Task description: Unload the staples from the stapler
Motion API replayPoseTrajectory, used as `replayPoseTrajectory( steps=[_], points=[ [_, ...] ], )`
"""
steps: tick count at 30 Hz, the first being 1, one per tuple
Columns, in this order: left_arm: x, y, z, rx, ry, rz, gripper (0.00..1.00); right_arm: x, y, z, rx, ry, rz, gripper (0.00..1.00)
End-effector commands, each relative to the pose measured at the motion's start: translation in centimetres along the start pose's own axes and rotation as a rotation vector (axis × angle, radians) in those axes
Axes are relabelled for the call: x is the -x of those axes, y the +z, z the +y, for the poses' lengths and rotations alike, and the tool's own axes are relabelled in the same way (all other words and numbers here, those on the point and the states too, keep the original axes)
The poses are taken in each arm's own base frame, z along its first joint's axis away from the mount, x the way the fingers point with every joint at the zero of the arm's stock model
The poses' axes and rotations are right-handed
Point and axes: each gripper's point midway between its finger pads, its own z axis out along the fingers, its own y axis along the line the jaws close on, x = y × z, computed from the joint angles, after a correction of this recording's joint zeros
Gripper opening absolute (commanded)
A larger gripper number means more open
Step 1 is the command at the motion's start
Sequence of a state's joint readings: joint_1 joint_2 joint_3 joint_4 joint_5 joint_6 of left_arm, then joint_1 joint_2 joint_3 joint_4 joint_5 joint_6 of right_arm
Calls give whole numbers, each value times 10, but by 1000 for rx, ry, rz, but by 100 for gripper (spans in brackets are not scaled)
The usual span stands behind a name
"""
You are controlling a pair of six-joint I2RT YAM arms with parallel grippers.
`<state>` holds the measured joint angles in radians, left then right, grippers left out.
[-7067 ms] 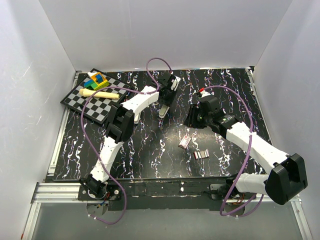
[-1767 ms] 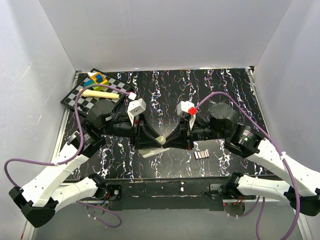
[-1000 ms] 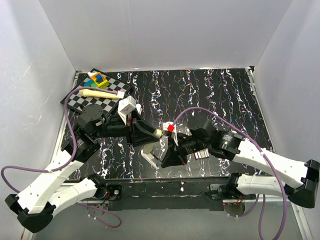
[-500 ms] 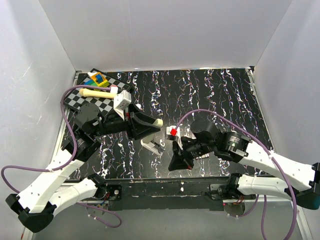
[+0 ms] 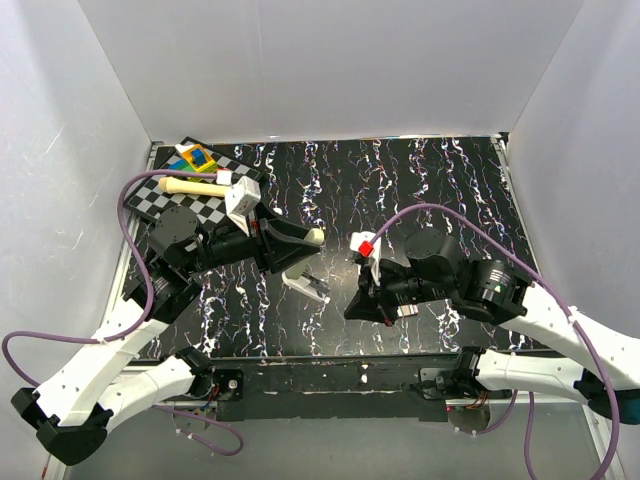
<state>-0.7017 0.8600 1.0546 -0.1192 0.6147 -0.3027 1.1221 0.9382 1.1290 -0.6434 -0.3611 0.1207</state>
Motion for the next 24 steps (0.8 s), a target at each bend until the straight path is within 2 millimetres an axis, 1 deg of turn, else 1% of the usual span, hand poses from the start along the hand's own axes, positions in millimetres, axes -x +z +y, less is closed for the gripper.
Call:
replayPoseTrajectory(
  steps=[1, 4, 9, 12, 14, 18, 20, 21, 24],
  points=[
    [7, -3, 12, 78, 15, -39, 0, 32, -16, -10, -107, -40, -103, 1],
    [6, -2, 20, 115, 0, -43, 0, 44, -18, -20, -173, -35, -135, 1],
    [8, -2, 38, 212, -30, -66, 0, 69, -21, -53, -363, -21, -198, 1],
    [9, -1, 50, 276, -49, -81, 0, 86, -20, -69, -447, -15, -254, 1],
    [5, 0, 57, 305, -70, -77, 0, 97, -20, -78, -484, -7, -285, 1],
    [2, 2, 71, 365, -99, -82, 0, 110, -10, -105, -550, 35, -324, 1],
    [1, 2, 76, 389, -105, -85, 0, 113, -3, -114, -546, 67, -342, 1],
    [-1, 3, 80, 404, -111, -82, 0, 118, 0, -118, -539, 74, -366, 1],
    [-6, 4, 89, 443, -131, -76, 0, 121, 10, -128, -514, 95, -398, 1]
  ],
)
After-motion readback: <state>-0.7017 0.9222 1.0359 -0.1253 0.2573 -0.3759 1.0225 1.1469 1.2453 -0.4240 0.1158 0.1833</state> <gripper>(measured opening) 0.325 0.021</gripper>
